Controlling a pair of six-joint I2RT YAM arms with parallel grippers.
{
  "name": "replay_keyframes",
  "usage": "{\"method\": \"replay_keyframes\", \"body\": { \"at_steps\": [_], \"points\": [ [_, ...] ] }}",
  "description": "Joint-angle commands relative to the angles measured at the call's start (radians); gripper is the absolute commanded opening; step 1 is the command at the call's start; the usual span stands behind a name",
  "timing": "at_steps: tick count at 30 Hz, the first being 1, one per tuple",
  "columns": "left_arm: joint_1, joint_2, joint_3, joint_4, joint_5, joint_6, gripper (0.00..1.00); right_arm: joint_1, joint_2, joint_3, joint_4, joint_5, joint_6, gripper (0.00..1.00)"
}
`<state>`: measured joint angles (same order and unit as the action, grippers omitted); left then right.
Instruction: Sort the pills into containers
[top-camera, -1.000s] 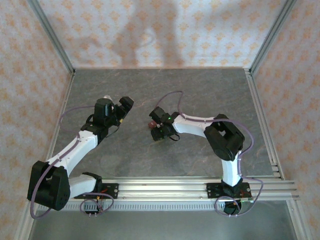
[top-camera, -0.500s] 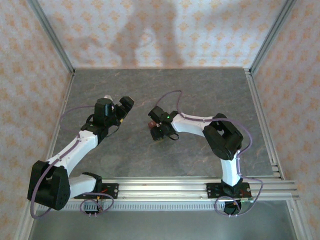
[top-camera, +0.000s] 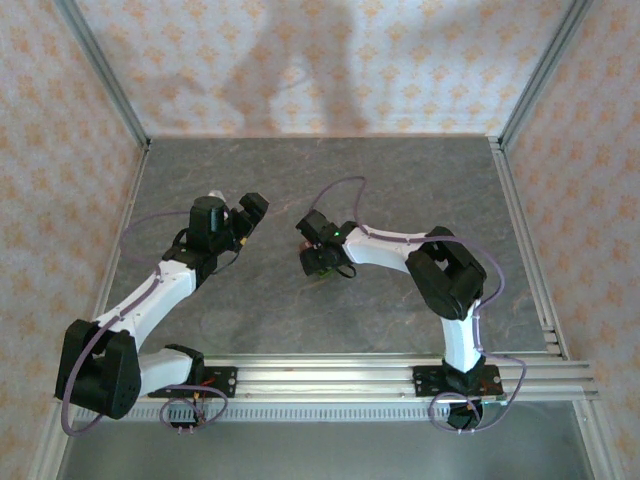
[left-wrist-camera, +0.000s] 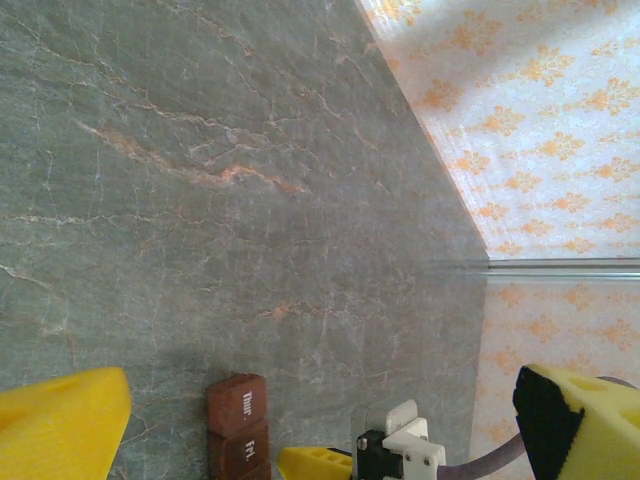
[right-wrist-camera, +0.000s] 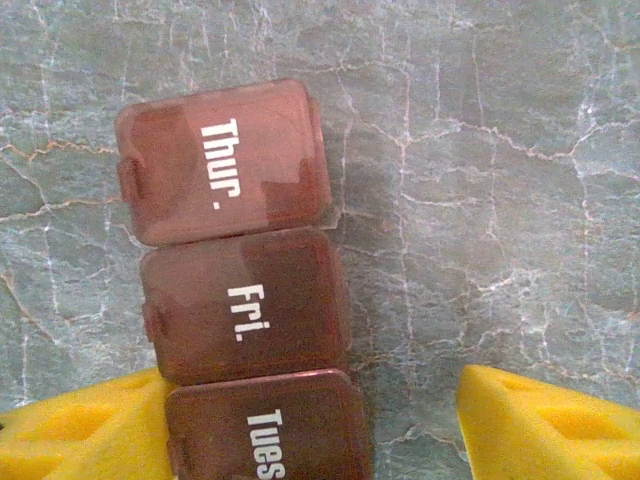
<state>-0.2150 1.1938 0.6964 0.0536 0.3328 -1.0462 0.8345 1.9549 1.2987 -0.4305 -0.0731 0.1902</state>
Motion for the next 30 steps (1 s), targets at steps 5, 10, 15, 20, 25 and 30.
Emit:
{"method": "replay_keyframes", "body": {
  "at_steps": [5, 10, 15, 20, 25, 30],
  "points": [
    [0.005, -0.007, -0.015, 0.023, 0.003, 0.005, 0.98, -0.003, -0.003, 0.045, -0.010, 0.004, -0.011, 0.69],
    [0.006, -0.013, -0.014, 0.019, 0.003, 0.005, 0.98, 0.000, 0.025, 0.045, -0.013, -0.023, -0.008, 0.65],
    [0.006, -0.014, -0.014, 0.020, 0.000, 0.003, 0.98, 0.000, 0.043, 0.038, -0.010, -0.029, -0.005, 0.63],
    [0.006, -0.013, -0.013, 0.020, 0.000, 0.003, 0.98, 0.000, 0.053, 0.038, -0.011, -0.030, -0.007, 0.51],
    [0.005, -0.021, -0.011, 0.015, 0.007, -0.002, 0.98, 0.000, 0.006, 0.034, -0.019, -0.031, -0.013, 0.31],
    [0.005, -0.033, -0.002, 0.026, 0.050, -0.046, 0.98, -0.001, -0.086, 0.050, -0.030, -0.082, -0.031, 0.25]
  ]
}}
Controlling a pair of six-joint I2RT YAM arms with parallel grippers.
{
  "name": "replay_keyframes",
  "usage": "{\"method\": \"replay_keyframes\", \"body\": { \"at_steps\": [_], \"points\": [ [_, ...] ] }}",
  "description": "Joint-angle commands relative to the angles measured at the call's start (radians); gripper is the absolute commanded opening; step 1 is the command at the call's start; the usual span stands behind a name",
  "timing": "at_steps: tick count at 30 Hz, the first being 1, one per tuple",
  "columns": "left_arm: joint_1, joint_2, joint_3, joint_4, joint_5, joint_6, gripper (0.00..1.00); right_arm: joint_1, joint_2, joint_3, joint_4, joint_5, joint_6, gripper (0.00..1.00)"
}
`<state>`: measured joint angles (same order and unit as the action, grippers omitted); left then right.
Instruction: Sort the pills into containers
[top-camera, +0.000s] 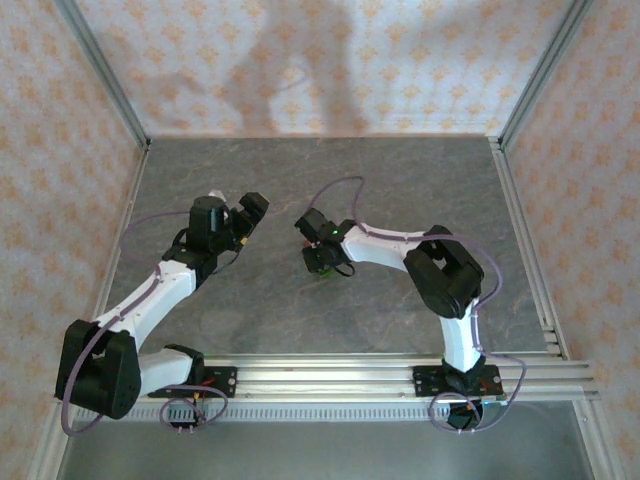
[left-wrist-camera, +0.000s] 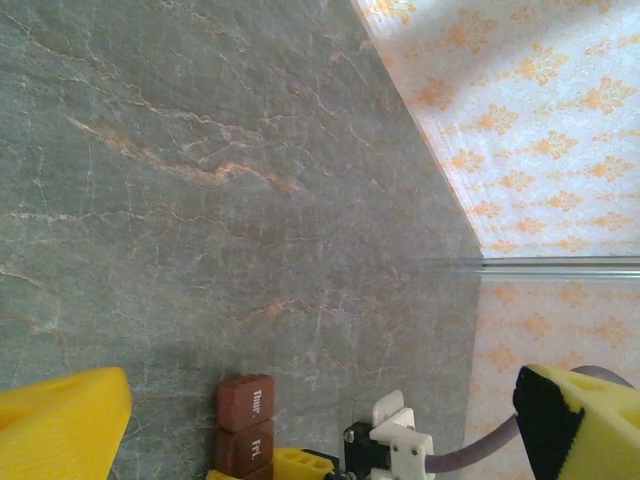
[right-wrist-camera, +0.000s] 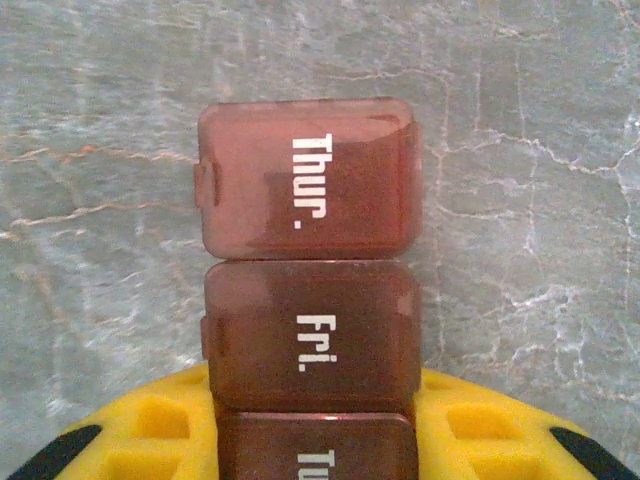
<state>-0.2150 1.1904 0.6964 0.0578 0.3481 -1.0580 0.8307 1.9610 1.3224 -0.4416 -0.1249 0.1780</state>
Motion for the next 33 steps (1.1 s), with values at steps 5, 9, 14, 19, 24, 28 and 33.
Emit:
{"method": "replay_keyframes", "body": {
  "at_steps": [5, 9, 14, 19, 24, 28, 33],
  "points": [
    [-0.024, -0.036, -0.001, 0.068, 0.063, -0.105, 0.98, -0.002, -0.160, 0.030, 0.017, -0.142, -0.022, 0.23],
    [-0.070, -0.033, 0.006, 0.102, 0.065, -0.145, 0.98, -0.002, -0.181, 0.036, 0.049, -0.192, 0.002, 0.23],
    [-0.114, -0.025, 0.006, 0.133, 0.058, -0.177, 0.98, -0.004, -0.191, 0.038, 0.084, -0.217, 0.041, 0.22],
    [-0.132, -0.023, -0.001, 0.138, 0.052, -0.182, 0.98, -0.004, -0.192, 0.041, 0.104, -0.222, 0.068, 0.20],
    [-0.143, -0.020, -0.010, 0.150, 0.043, -0.192, 0.98, -0.004, -0.195, 0.042, 0.115, -0.226, 0.084, 0.20],
    [-0.154, -0.007, -0.006, 0.164, 0.040, -0.199, 0.98, -0.004, -0.201, 0.042, 0.128, -0.235, 0.096, 0.20],
    [-0.163, 0.011, 0.004, 0.172, 0.037, -0.197, 0.98, -0.004, -0.207, 0.041, 0.138, -0.242, 0.105, 0.20]
  ]
}}
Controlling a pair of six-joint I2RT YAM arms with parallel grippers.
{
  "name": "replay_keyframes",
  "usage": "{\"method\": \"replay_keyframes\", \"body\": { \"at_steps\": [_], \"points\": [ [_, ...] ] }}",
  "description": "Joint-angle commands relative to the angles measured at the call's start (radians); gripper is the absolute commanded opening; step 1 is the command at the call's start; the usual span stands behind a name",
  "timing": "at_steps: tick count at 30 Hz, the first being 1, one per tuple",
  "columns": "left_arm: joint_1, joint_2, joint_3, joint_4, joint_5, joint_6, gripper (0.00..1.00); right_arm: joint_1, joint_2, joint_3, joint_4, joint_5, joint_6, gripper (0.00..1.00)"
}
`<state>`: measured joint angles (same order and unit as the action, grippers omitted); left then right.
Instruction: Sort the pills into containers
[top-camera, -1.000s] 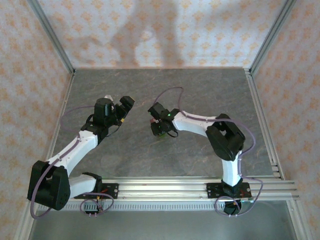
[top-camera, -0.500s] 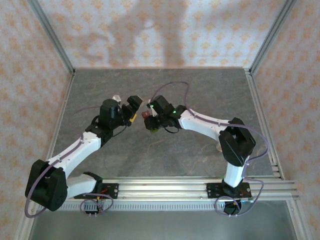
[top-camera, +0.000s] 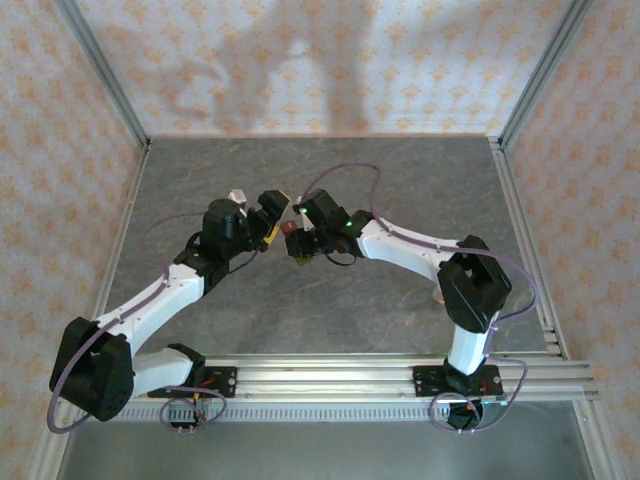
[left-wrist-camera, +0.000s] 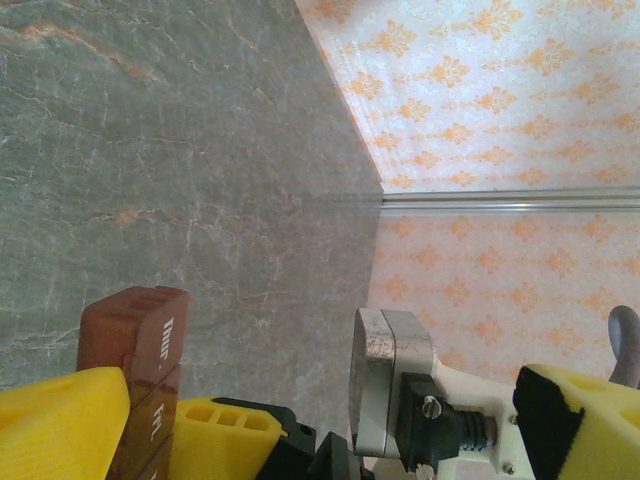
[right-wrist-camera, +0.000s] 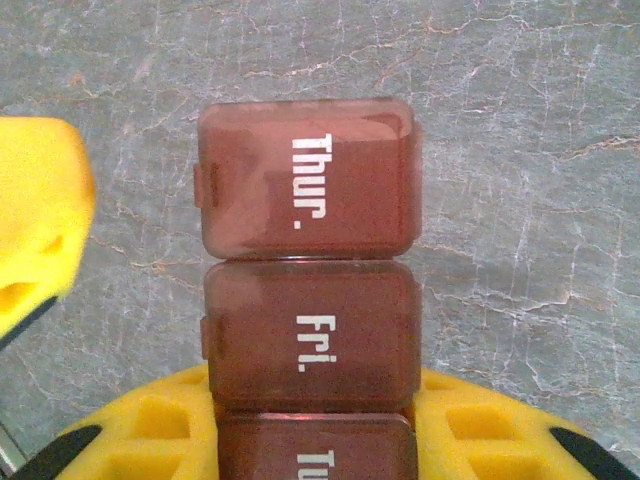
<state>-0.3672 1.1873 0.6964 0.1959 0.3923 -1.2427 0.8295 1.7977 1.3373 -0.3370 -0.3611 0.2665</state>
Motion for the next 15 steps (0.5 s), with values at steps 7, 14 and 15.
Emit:
{"method": "replay_keyframes", "body": {
  "at_steps": [7, 14, 15],
  "points": [
    [-0.019, 0.026, 0.005, 0.036, -0.019, -0.008, 0.98, -0.003, -0.053, 0.018, 0.047, -0.011, 0.026, 0.20],
    [-0.024, 0.044, 0.015, 0.047, -0.023, -0.006, 0.98, -0.001, -0.054, 0.010, 0.056, -0.017, 0.028, 0.20],
    [-0.024, 0.046, 0.018, 0.049, -0.023, -0.005, 0.98, -0.001, -0.055, 0.009, 0.056, -0.017, 0.028, 0.20]
  ]
}}
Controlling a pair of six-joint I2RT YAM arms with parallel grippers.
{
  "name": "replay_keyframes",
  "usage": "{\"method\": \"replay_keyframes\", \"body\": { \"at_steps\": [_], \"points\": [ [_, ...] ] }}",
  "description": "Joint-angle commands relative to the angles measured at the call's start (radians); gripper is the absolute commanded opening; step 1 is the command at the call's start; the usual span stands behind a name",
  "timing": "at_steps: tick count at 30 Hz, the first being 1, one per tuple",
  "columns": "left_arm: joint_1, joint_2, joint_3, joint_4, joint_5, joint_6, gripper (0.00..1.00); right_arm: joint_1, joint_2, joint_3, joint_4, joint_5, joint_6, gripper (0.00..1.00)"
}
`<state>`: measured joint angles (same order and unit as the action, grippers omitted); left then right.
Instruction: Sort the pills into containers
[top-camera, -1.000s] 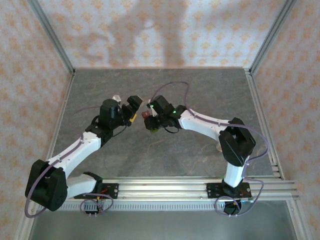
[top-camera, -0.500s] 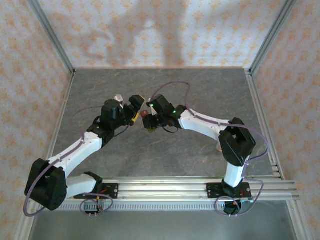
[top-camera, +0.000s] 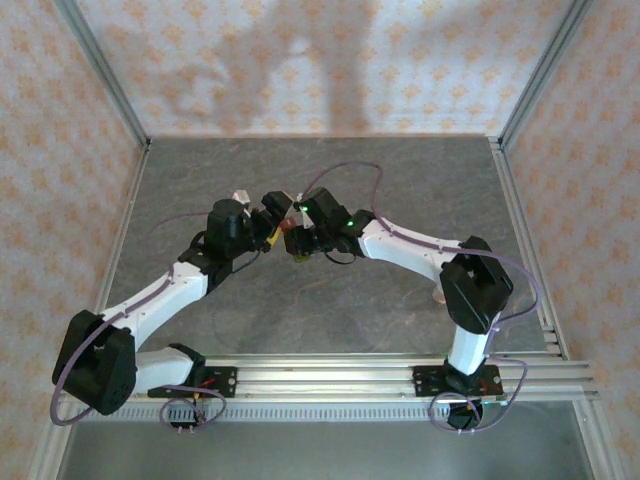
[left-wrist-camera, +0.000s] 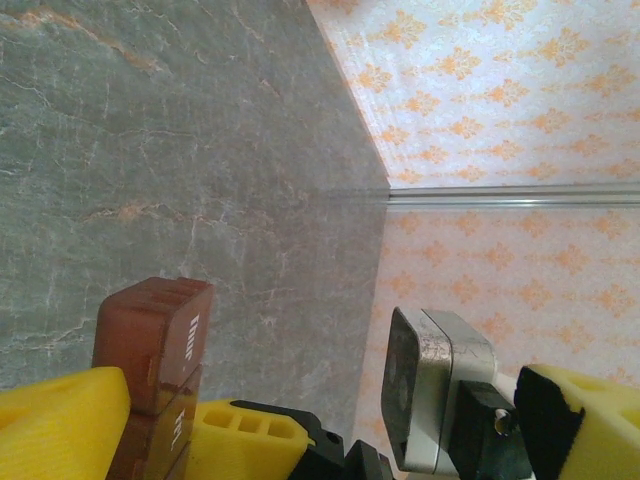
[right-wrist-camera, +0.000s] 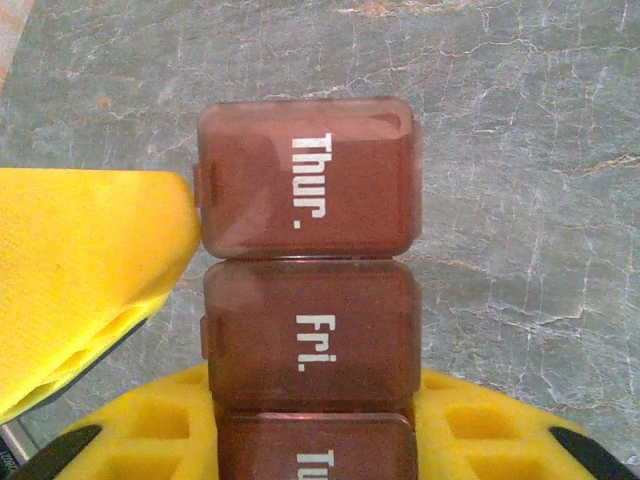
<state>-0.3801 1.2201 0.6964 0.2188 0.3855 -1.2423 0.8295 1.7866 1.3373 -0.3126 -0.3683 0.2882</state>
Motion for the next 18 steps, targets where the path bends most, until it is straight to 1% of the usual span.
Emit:
{"method": "replay_keyframes", "body": {
  "at_steps": [1, 18],
  "points": [
    [-0.011, 0.015, 0.021, 0.028, -0.017, -0.005, 0.98, -0.001, -0.043, 0.008, 0.032, -0.012, 0.007, 0.20],
    [-0.025, 0.025, 0.055, 0.048, -0.020, -0.022, 0.98, 0.003, -0.017, -0.005, 0.035, -0.011, 0.015, 0.19]
  ]
}}
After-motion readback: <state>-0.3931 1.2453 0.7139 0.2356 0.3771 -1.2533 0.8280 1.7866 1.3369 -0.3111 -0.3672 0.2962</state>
